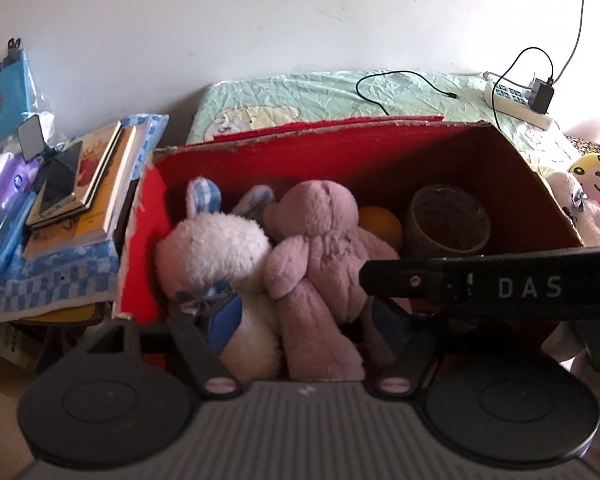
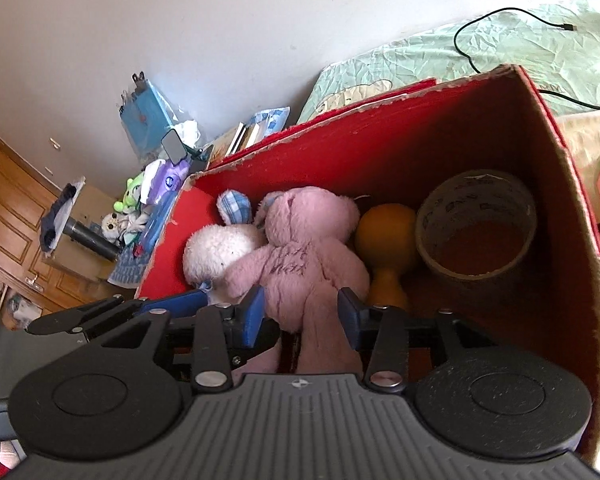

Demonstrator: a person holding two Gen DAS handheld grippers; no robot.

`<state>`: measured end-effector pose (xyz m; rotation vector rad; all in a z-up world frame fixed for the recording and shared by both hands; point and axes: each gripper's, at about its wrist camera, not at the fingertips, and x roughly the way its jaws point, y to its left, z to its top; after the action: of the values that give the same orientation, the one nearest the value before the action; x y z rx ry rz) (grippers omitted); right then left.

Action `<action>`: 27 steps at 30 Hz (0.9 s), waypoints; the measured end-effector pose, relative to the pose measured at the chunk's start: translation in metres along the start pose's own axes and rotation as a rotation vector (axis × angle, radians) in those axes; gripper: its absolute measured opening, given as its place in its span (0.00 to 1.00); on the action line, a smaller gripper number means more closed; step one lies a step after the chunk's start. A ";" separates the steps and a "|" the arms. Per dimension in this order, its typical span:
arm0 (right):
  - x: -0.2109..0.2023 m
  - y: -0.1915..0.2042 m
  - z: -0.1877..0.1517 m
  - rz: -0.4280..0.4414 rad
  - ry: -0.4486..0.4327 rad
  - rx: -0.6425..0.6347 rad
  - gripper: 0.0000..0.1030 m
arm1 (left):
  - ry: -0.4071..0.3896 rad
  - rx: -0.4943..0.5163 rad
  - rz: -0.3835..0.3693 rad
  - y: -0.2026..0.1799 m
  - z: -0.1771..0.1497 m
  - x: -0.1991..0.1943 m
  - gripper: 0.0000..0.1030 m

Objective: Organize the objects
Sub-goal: 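Carry the pink teddy bear into the red box and release it, then withdraw the right gripper from the box toward the yellow tiger plush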

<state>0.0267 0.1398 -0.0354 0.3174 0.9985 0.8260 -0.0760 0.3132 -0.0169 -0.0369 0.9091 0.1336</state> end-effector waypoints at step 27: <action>-0.052 -0.008 -0.014 -0.047 -0.118 -0.076 0.39 | 0.021 0.038 0.143 -0.055 0.005 -0.010 0.83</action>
<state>0.0041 0.0942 -0.0149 0.2735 0.8597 0.7916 -0.0706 0.2581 -0.0071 0.0627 0.9345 0.2489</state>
